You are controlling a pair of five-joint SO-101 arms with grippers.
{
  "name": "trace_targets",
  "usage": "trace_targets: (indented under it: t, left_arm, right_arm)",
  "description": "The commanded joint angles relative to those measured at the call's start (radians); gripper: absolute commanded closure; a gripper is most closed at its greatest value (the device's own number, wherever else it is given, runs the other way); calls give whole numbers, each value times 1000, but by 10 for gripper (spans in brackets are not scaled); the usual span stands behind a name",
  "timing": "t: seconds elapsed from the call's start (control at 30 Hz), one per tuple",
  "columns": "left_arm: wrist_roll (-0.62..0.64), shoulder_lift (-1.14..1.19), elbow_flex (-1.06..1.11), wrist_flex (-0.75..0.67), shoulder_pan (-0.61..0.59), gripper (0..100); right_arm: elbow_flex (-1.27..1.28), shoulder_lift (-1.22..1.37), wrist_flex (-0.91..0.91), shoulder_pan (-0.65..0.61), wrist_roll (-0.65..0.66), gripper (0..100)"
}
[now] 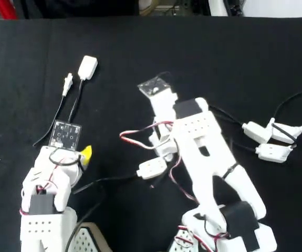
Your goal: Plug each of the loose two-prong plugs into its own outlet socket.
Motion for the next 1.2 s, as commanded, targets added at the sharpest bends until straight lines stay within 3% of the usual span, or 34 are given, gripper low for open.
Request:
trace_targets:
  t: [0.0,0.6,0.73,0.97,1.17]
  left_arm:
    - [-6,-101,10,74,-12,740]
    - [-6,-130,24,109,-15,742]
    - [-6,-130,25,104,-15,742]
    - [-6,-130,25,106,-15,741]
    - [-6,-130,25,110,-15,741]
  right_arm:
    - [-2,-1,-23,-43,-20,986]
    - [85,148,-210,-26,-120,986]
    - [67,108,-167,11,-97,986]
    - [-156,47,80,15,-44,986]
    - [-168,47,123,14,-51,986]
